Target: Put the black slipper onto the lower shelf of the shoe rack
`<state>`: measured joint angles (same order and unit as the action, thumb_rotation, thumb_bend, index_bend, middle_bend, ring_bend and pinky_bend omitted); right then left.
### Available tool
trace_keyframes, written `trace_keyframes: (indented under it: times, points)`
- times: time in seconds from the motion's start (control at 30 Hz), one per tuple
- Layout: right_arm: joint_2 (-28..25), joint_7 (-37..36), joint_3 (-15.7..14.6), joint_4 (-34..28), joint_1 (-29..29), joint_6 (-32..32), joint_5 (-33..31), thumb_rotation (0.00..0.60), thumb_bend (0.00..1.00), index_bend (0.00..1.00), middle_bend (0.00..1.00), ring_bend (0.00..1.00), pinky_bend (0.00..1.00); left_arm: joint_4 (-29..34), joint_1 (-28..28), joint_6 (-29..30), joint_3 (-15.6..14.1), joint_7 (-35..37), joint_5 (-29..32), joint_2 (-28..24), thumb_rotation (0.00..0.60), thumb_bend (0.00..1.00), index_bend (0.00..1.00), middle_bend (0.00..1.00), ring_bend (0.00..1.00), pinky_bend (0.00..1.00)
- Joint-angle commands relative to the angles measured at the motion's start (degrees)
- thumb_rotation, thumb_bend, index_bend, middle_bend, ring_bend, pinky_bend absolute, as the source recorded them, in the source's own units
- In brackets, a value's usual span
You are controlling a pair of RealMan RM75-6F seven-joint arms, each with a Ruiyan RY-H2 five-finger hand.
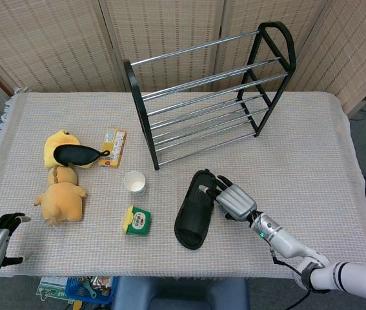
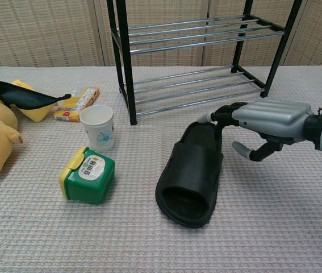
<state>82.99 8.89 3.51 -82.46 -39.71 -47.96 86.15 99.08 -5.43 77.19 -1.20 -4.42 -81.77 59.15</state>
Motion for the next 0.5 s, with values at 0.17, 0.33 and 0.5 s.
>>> trace_keyframes:
  times: [0.17, 0.33, 0.5]
  points:
    - [1.52, -2.62, -0.90, 1.90, -0.77, -0.48, 1.25, 0.600, 0.69, 0.00, 0.27, 0.00, 0.00, 0.29, 0.07, -0.03, -0.07, -0.30, 0.18, -0.10, 0.600, 0.15, 0.28, 0.22, 0.18, 0.26]
    - [2.91, -2.57, -1.32, 3.64, -1.35, 0.48, 0.61, 0.600, 0.70, 0.00, 0.28, 0.00, 0.00, 0.34, 0.11, -0.10, -0.19, -0.30, 0.11, 0.01, 0.600, 0.15, 0.28, 0.22, 0.18, 0.26]
    - [3.48, -1.78, -1.59, 4.19, -0.78, -0.46, -0.16, 0.600, 0.70, 0.00, 0.30, 0.00, 0.00, 0.31, 0.27, 0.04, -0.38, -0.21, -0.07, 0.02, 0.600, 0.15, 0.28, 0.22, 0.18, 0.26]
